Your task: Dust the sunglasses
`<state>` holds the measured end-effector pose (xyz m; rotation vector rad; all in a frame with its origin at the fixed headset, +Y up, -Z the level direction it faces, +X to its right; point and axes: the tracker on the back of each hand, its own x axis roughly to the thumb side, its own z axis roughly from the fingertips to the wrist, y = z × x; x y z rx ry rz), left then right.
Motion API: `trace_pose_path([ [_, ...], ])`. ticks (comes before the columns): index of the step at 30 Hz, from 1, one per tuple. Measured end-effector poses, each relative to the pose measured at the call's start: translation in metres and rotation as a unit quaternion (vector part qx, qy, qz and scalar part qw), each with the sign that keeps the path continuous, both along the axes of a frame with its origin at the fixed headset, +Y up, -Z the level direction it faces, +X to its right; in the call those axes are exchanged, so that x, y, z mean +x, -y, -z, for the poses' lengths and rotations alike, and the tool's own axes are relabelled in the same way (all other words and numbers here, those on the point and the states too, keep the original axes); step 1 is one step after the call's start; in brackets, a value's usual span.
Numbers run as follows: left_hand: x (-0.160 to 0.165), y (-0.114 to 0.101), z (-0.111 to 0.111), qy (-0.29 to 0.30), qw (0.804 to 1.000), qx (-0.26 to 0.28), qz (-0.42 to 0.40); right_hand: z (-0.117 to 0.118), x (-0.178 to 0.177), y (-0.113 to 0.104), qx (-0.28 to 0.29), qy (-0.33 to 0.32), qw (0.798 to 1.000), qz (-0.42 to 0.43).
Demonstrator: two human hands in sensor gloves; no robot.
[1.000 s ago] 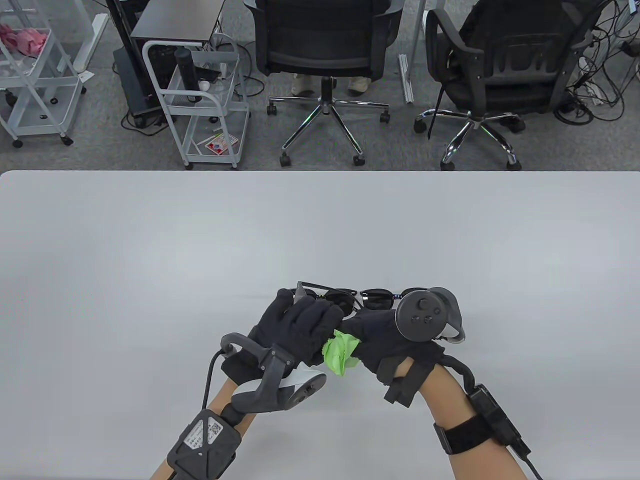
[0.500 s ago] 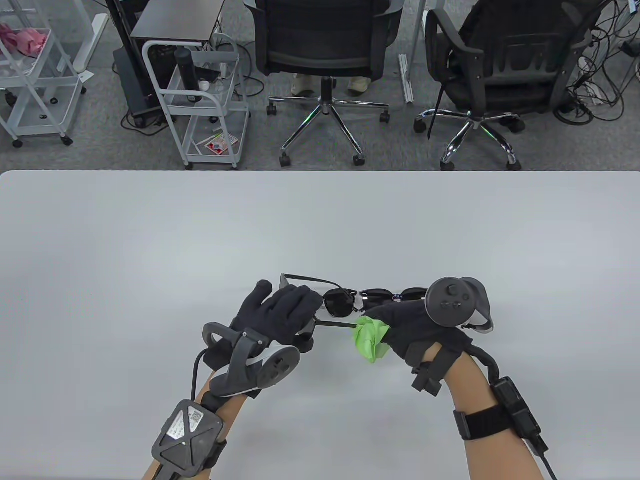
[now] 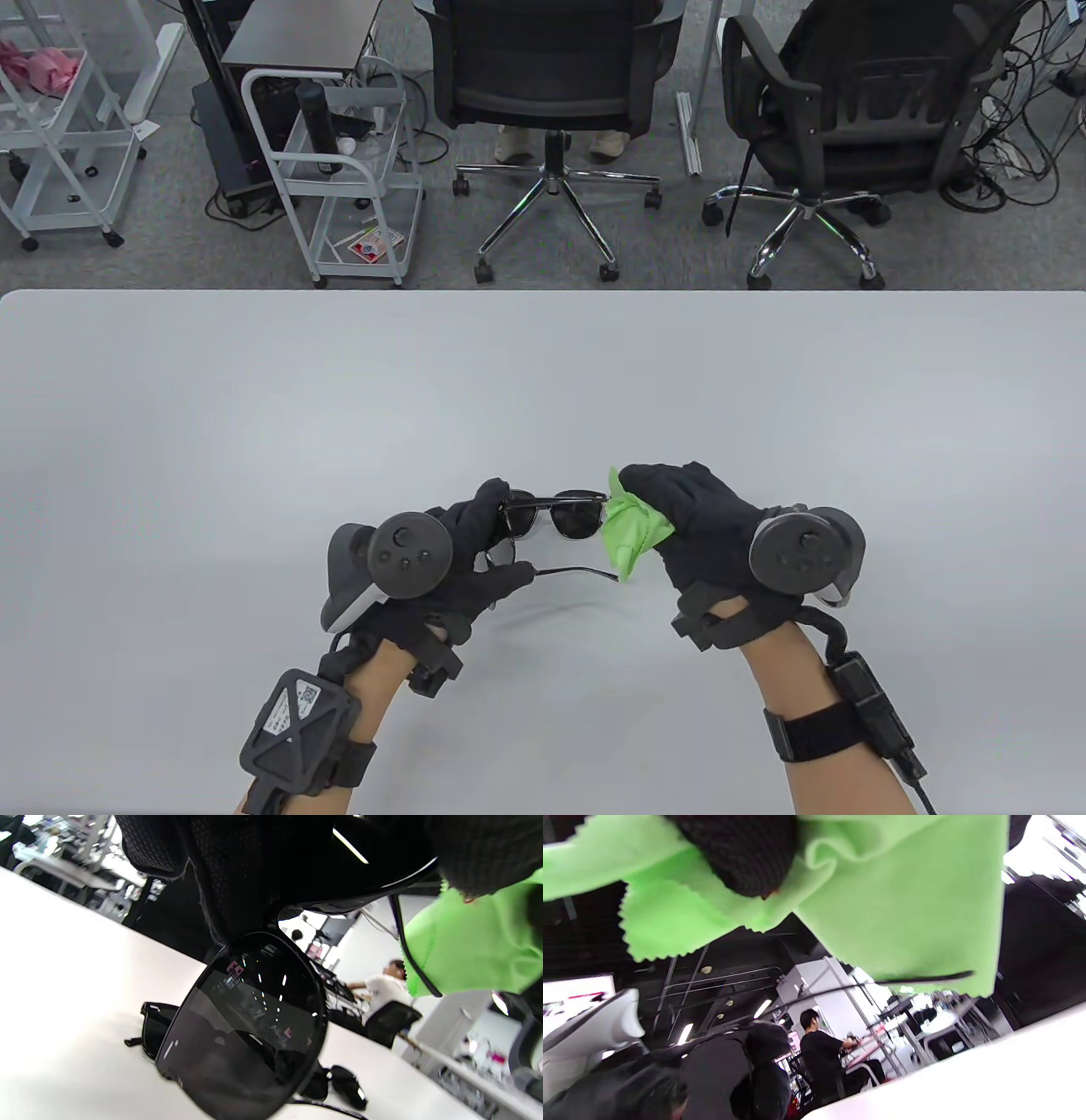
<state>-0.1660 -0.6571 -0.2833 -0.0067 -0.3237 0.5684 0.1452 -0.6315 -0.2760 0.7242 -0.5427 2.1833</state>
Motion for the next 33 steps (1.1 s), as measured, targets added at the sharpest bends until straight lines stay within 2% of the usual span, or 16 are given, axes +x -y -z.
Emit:
trace_pose_path([
  [4,-0.008,0.009,0.003,-0.041,0.994,-0.071,-0.075,-0.014,-0.037,-0.001,0.026,-0.049,0.996,-0.075],
  [8,-0.017,0.018,0.007,-0.057,0.979,-0.132,-0.143,-0.022,-0.074,0.014,0.048,-0.066,0.974,-0.212],
  [10,-0.019,0.021,0.008,-0.057,0.974,-0.147,-0.163,-0.022,-0.083,0.022,0.044,-0.067,0.967,-0.243],
  [14,-0.023,0.024,0.011,-0.057,0.969,-0.162,-0.178,-0.021,-0.094,0.037,0.021,-0.074,0.959,-0.274],
  [18,-0.027,0.024,0.012,-0.058,0.959,-0.172,-0.218,-0.022,-0.102,0.047,-0.026,-0.109,0.940,-0.324],
  [20,-0.031,0.024,0.012,-0.065,0.953,-0.173,-0.240,-0.022,-0.106,0.051,-0.058,-0.147,0.922,-0.354],
  [23,-0.035,0.025,0.013,-0.070,0.956,-0.171,-0.230,-0.025,-0.109,0.056,-0.109,-0.179,0.897,-0.388],
  [25,-0.036,0.026,0.014,-0.074,0.952,-0.178,-0.240,-0.027,-0.111,0.056,-0.133,-0.199,0.873,-0.426],
  [27,-0.037,0.027,0.014,-0.077,0.947,-0.181,-0.253,-0.030,-0.111,0.054,-0.146,-0.204,0.864,-0.436],
  [30,-0.037,0.026,0.013,-0.077,0.945,-0.180,-0.260,-0.030,-0.109,0.048,-0.158,-0.218,0.881,-0.390],
  [32,-0.036,0.026,0.013,-0.074,0.944,-0.181,-0.264,-0.030,-0.109,0.044,-0.142,-0.204,0.910,-0.333],
  [33,-0.035,0.027,0.012,-0.073,0.941,-0.184,-0.273,-0.031,-0.111,0.042,-0.111,-0.184,0.926,-0.310],
])
